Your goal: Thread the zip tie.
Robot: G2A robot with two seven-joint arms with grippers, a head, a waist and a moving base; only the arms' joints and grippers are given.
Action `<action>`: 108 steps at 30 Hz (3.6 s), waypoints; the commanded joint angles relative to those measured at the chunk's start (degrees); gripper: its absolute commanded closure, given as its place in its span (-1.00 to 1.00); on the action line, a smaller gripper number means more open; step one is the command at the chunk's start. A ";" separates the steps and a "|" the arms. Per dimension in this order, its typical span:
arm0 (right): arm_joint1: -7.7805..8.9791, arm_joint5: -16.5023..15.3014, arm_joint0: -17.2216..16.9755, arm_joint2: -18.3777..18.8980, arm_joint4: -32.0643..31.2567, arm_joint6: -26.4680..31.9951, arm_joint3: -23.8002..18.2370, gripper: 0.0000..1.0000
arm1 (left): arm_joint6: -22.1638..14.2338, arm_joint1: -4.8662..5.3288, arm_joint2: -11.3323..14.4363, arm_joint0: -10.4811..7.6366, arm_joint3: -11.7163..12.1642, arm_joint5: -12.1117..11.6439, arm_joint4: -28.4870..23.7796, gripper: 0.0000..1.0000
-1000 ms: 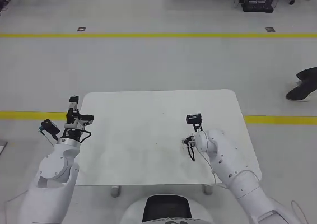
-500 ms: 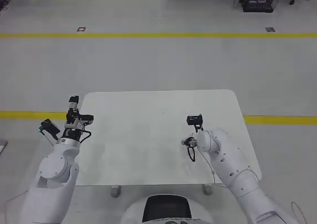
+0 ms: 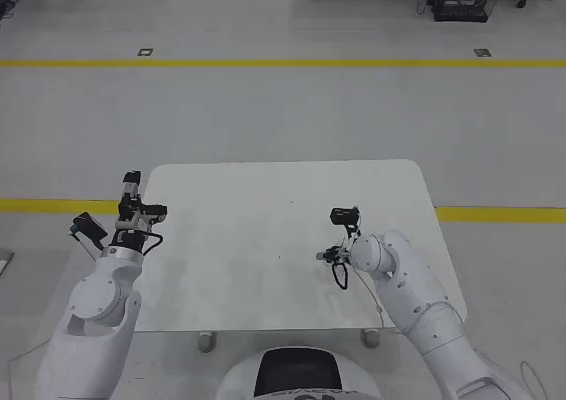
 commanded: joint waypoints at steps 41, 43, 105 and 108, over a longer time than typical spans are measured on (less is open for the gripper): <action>-1.28 3.95 4.52 -2.97 3.25 -7.90 12.36 0.64 | 0.00 0.00 0.00 0.00 0.00 0.00 0.00 -1.00; -1.34 3.82 4.54 -3.15 3.31 -8.83 12.82 0.64 | 0.00 0.00 0.00 0.00 0.00 0.00 0.00 -1.00; 1.12 0.54 -4.20 2.45 1.17 -5.73 -3.30 1.00 | 0.00 0.00 0.00 0.00 0.00 0.00 0.00 -1.00; 1.83 -1.35 -5.94 5.15 2.27 -4.71 -6.13 1.00 | 0.00 0.00 0.00 0.00 0.00 0.00 0.00 -1.00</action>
